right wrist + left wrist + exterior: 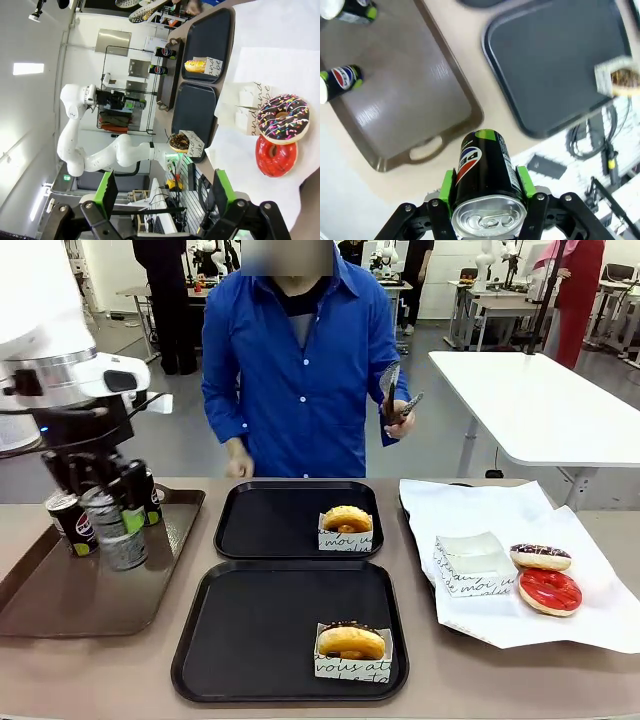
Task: Set up donuts and drinks on trays.
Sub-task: Pick up one Pepsi coke and place it on the Flat Tray, then pick up one Pepsi coke from the Handle tray and place it on the Flat Tray without a Pepsi coke.
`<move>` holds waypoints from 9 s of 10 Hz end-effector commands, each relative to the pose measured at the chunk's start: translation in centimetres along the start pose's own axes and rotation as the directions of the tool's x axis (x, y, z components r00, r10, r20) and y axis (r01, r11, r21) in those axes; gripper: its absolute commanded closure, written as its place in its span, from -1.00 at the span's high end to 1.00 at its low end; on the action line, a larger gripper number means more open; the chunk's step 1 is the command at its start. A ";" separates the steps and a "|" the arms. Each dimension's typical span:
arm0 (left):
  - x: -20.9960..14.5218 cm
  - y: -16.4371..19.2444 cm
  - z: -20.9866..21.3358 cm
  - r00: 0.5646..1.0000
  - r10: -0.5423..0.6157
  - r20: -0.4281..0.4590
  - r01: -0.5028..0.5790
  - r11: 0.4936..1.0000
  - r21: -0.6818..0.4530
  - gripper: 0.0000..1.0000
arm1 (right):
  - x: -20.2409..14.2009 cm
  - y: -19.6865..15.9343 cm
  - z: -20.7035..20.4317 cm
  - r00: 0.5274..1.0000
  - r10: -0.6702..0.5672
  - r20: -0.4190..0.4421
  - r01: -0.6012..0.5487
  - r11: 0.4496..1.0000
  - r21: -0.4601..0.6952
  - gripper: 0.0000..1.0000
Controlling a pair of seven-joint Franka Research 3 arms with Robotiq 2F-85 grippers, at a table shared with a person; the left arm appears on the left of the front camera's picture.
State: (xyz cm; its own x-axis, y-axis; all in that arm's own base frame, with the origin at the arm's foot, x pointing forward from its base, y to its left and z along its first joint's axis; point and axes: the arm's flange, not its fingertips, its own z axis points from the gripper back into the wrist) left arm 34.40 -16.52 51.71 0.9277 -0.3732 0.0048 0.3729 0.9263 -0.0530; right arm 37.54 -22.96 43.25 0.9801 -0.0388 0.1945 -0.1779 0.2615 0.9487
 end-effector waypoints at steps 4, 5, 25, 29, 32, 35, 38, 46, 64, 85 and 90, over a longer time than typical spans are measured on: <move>17.2 -0.9 0.1 0.995 0.070 0.076 -0.070 0.998 -0.005 0.17 | -0.1 0.1 0.0 1.000 0.001 0.000 -0.001 1.000 -0.001 1.00; 20.1 -0.6 -1.3 0.997 0.059 0.056 -0.057 0.998 -0.032 0.17 | -0.1 0.1 0.0 1.000 0.001 0.000 -0.001 1.000 -0.001 1.00; 21.9 -3.0 -11.2 0.998 -0.053 -0.014 0.054 0.998 0.028 1.00 | -0.1 0.1 0.0 1.000 0.001 0.000 -0.001 1.000 -0.001 1.00; 16.5 -5.1 -7.3 0.998 -0.052 -0.030 0.054 0.994 0.096 1.00 | -0.1 0.1 0.0 1.000 0.001 0.000 -0.001 1.000 -0.001 1.00; 12.7 -5.0 -5.9 0.998 -0.060 -0.001 0.059 0.994 0.091 1.00 | -0.1 0.1 0.0 1.000 0.001 0.000 -0.001 1.000 -0.001 1.00; 14.3 -5.4 -5.5 0.997 -0.075 -0.027 0.077 0.994 0.078 1.00 | -0.1 0.1 0.0 1.000 0.001 0.000 -0.001 1.000 -0.001 1.00; 14.3 -5.4 -5.5 0.997 -0.075 -0.027 0.077 0.994 0.078 1.00 | -0.1 0.1 0.0 1.000 0.001 0.000 -0.001 1.000 -0.001 1.00; 9.4 0.4 0.2 0.991 0.036 0.131 -0.039 0.999 0.015 1.00 | -0.1 0.1 0.0 1.000 0.001 0.000 -0.001 1.000 -0.001 1.00; 4.9 22.6 0.6 0.961 0.249 0.123 -0.244 0.968 -0.048 1.00 | -0.1 0.1 0.0 1.000 0.001 0.000 -0.001 1.000 -0.001 1.00; 7.9 25.4 -10.9 0.976 0.204 0.076 -0.209 0.976 0.062 1.00 | -0.1 0.1 0.0 1.000 0.001 0.000 -0.001 1.000 -0.001 1.00; 8.1 26.4 -12.2 0.979 0.189 0.077 -0.192 0.981 0.027 1.00 | -0.1 0.1 0.0 1.000 0.001 0.000 -0.001 1.000 -0.001 1.00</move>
State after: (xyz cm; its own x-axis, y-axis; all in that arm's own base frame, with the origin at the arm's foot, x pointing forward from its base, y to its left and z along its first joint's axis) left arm 51.28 3.62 38.50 0.9856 -0.1635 0.0433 0.1636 0.9865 0.0010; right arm 37.52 -22.99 43.23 0.9802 -0.0397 0.1941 -0.1773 0.2616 0.9488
